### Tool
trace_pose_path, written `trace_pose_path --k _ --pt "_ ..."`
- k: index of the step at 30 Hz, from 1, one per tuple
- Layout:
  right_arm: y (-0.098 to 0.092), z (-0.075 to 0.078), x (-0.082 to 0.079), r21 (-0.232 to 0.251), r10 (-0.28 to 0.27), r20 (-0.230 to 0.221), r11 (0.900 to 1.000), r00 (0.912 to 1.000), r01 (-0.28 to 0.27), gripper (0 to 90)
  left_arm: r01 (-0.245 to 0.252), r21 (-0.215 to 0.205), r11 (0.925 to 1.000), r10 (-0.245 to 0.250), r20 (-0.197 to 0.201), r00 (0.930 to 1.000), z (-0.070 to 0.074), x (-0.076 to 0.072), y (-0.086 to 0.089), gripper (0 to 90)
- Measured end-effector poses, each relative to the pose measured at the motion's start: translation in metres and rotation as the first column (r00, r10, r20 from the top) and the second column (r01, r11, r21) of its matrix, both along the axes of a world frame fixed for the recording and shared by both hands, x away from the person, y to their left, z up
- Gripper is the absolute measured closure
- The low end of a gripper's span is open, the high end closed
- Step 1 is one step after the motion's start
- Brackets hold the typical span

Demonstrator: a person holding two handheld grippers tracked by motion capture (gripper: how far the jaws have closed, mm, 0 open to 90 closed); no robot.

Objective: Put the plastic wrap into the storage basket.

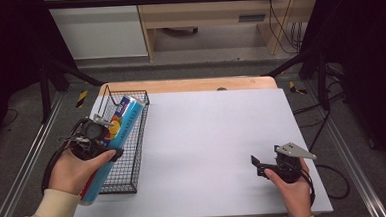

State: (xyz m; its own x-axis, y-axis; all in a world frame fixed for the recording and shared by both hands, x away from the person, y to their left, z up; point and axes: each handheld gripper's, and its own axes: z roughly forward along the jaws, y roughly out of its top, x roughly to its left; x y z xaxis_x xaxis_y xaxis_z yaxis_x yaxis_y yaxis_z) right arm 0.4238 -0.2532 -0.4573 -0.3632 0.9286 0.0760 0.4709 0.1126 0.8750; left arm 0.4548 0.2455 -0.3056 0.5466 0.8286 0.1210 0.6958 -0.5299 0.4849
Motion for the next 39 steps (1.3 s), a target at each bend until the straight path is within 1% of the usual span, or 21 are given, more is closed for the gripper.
trace_pose_path --k 12,19,27,28,32,36,39 --pt "0.001 0.000 0.000 -0.002 0.003 -0.002 1.000 1.0000 -0.003 6.3 -0.009 -0.004 1.0000 0.009 -0.008 0.9999 -0.001 0.003 0.003 32.2" --pt "0.001 0.000 0.000 -0.004 0.007 -0.003 1.000 1.0000 -0.007 6.3 -0.022 -0.007 0.9997 0.022 -0.017 0.9996 -0.005 0.006 0.004 32.2" --pt "0.001 0.000 0.000 -0.002 0.013 -0.005 1.000 0.9999 -0.013 6.5 -0.058 -0.026 0.9980 0.057 -0.041 0.9975 -0.014 0.016 0.009 32.2" --pt "0.002 0.000 0.000 -0.004 0.013 -0.004 1.000 0.9999 -0.013 6.6 -0.069 -0.033 0.9971 0.067 -0.044 0.9968 -0.015 0.017 0.009 32.2" --pt "0.002 0.000 0.000 -0.006 0.016 -0.002 1.000 0.9999 -0.016 6.8 -0.090 -0.038 0.9952 0.088 -0.055 0.9946 -0.019 0.023 0.013 32.2" --pt "0.002 0.000 0.000 -0.007 0.019 -0.003 1.000 0.9998 -0.019 6.8 -0.101 -0.032 0.9943 0.099 -0.071 0.9926 -0.024 0.027 0.014 32.2" --pt "0.003 0.000 0.000 -0.008 0.023 -0.004 1.000 0.9997 -0.023 6.8 -0.106 -0.037 0.9937 0.103 -0.079 0.9916 -0.027 0.031 0.016 32.2"
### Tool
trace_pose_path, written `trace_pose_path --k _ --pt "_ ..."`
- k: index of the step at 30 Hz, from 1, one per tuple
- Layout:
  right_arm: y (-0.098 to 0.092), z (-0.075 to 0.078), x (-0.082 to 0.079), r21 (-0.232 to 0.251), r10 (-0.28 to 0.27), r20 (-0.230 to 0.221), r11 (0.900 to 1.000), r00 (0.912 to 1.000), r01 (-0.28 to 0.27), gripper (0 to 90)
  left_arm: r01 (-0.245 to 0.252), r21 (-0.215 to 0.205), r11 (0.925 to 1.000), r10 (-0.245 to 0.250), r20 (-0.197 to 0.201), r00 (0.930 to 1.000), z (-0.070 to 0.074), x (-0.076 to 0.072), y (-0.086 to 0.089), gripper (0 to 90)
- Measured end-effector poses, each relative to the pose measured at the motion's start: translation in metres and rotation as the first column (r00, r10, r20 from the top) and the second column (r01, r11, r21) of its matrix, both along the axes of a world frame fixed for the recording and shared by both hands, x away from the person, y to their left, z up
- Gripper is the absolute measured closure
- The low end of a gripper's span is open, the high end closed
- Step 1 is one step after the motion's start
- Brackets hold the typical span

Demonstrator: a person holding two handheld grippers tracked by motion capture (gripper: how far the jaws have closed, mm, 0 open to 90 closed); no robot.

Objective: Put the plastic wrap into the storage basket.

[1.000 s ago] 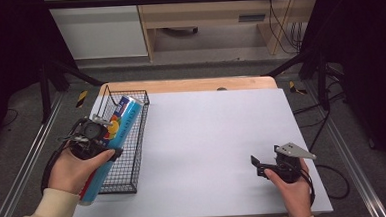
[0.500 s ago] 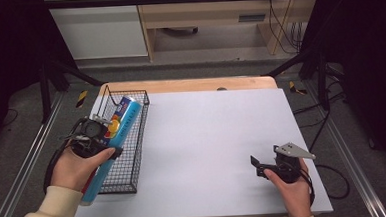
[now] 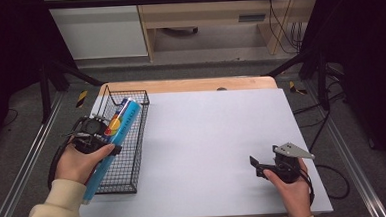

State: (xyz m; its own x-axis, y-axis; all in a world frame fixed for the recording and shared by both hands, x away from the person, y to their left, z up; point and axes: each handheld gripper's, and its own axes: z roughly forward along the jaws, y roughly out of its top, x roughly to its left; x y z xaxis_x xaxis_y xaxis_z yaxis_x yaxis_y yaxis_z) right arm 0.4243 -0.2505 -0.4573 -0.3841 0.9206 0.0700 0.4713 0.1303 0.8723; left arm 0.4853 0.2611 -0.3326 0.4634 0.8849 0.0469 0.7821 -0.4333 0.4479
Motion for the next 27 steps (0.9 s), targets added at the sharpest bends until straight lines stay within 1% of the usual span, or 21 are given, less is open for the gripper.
trace_pose_path --k 5,7,8,10,15,18,25,27 --pt "0.000 0.000 0.000 -0.001 0.000 0.001 1.000 1.0000 0.000 6.8 -0.017 -0.001 0.9999 0.017 -0.020 0.9997 -0.005 0.005 0.000 32.2" --pt "0.000 0.000 0.000 0.001 0.000 0.000 1.000 1.0000 0.000 6.8 -0.021 0.002 0.9998 0.021 -0.023 0.9995 -0.007 0.007 0.000 32.2" --pt "0.000 0.000 0.000 0.001 0.000 0.000 1.000 1.0000 0.000 6.8 -0.016 0.008 0.9998 0.017 -0.031 0.9994 -0.007 0.007 0.000 32.2" --pt "0.000 0.000 0.000 0.001 0.001 0.001 1.000 1.0000 -0.001 6.8 -0.022 0.005 0.9998 0.022 -0.031 0.9993 -0.009 0.008 0.000 32.2" --pt "0.000 0.000 0.000 0.001 0.001 -0.001 1.000 1.0000 -0.001 6.8 -0.030 0.013 0.9995 0.031 -0.037 0.9988 -0.011 0.010 0.001 32.2" --pt "0.000 0.000 0.000 -0.003 0.005 -0.001 1.000 1.0000 -0.005 6.8 -0.029 0.019 0.9994 0.030 -0.052 0.9982 -0.013 0.011 0.001 32.2" --pt "0.000 0.000 0.000 0.000 0.004 -0.007 1.000 1.0000 -0.004 6.8 -0.048 0.028 0.9985 0.049 -0.065 0.9967 -0.018 0.015 0.001 32.2" --pt "0.000 0.000 0.000 -0.002 0.005 -0.007 1.000 1.0000 -0.005 6.8 -0.046 0.037 0.9982 0.049 -0.071 0.9963 -0.019 0.015 0.000 32.2"
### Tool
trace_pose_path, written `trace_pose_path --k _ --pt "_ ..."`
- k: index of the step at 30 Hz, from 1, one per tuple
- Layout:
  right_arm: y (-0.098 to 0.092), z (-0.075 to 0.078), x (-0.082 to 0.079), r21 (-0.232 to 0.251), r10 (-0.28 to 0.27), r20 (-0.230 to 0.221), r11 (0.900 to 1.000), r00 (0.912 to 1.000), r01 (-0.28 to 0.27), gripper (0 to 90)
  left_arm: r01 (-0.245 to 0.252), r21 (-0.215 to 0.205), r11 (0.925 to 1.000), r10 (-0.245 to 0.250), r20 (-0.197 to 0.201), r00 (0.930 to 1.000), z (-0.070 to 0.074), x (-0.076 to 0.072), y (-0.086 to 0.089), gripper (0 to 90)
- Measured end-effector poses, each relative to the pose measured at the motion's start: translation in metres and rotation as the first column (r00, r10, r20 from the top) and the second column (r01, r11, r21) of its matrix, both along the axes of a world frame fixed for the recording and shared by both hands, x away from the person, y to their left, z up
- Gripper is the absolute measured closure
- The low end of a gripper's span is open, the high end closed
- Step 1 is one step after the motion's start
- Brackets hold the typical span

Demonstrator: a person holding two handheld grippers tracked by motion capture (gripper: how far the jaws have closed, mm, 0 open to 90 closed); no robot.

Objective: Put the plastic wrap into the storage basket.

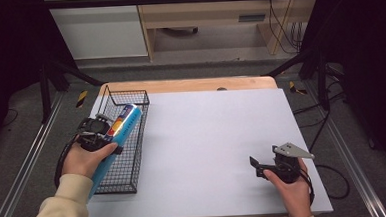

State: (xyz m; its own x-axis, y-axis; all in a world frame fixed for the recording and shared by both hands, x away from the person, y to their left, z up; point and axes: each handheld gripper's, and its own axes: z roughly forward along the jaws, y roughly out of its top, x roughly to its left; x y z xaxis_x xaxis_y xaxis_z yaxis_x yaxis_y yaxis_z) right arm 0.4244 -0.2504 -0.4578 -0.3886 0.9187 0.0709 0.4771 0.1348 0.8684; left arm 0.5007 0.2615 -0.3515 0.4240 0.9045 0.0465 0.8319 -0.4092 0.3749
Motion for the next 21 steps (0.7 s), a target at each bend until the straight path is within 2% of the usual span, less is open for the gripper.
trace_pose_path --k 7,21 --pt "-0.0005 0.0002 -0.0002 0.002 -0.001 -0.001 1.000 1.0000 0.001 6.8 0.002 0.018 0.9998 -0.002 -0.014 0.9999 -0.0046 0.0019 -0.0023 32.2" --pt "-0.0007 -0.0002 0.0001 0.002 0.003 -0.001 1.000 1.0000 -0.003 6.8 -0.031 0.010 0.9995 0.031 -0.031 0.9990 -0.0084 0.0060 0.0017 32.2"
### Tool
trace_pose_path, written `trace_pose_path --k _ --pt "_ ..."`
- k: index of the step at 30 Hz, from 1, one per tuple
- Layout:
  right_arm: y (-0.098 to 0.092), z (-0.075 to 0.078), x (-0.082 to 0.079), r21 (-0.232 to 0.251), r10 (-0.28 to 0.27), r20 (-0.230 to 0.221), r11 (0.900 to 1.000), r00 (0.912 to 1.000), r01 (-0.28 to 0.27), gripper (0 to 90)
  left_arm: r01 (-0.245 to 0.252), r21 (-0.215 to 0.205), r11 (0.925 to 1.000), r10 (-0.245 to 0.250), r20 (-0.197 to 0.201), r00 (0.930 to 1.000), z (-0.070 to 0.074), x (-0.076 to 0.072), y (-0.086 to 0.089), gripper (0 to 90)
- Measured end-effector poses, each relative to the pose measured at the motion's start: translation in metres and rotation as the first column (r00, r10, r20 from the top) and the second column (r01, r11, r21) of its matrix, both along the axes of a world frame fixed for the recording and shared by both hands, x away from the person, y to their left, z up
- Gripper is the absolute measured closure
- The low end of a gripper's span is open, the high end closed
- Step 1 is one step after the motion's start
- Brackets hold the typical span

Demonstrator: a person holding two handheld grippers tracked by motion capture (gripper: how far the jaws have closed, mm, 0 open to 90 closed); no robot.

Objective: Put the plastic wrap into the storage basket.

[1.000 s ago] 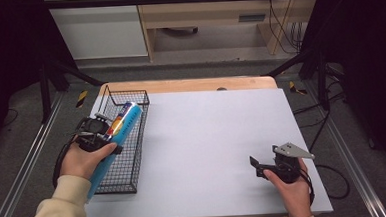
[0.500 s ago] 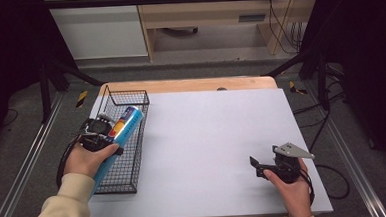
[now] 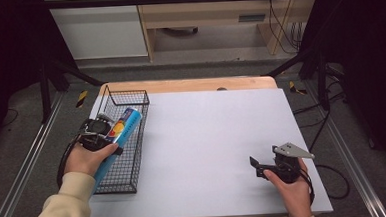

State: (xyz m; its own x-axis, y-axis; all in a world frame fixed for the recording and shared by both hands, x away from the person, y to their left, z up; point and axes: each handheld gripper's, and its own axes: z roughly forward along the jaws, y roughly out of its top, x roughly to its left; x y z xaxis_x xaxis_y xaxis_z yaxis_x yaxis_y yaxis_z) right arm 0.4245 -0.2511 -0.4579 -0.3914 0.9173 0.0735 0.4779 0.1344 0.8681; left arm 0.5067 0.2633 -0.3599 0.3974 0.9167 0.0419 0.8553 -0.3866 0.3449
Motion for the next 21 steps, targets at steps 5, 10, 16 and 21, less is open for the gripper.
trace_pose_path --k 5,10,16,21 --pt "0.000 0.000 0.000 -0.003 0.001 -0.001 1.000 1.0000 -0.001 6.7 -0.020 -0.002 0.9998 0.020 -0.017 0.9997 -0.003 0.004 0.001 32.1" --pt "0.000 0.000 0.000 0.001 0.002 -0.005 1.000 1.0000 -0.002 6.7 -0.037 -0.002 0.9993 0.037 -0.048 0.9982 -0.006 0.009 0.003 32.1" --pt "0.000 -0.001 0.000 -0.001 0.008 -0.007 1.000 0.9999 -0.008 6.9 -0.039 0.014 0.9991 0.040 -0.076 0.9963 -0.015 0.014 0.000 32.1" --pt "0.000 -0.001 0.001 -0.003 0.012 -0.010 1.000 0.9999 -0.012 6.9 -0.036 0.029 0.9989 0.039 -0.099 0.9943 -0.019 0.017 -0.001 32.1"
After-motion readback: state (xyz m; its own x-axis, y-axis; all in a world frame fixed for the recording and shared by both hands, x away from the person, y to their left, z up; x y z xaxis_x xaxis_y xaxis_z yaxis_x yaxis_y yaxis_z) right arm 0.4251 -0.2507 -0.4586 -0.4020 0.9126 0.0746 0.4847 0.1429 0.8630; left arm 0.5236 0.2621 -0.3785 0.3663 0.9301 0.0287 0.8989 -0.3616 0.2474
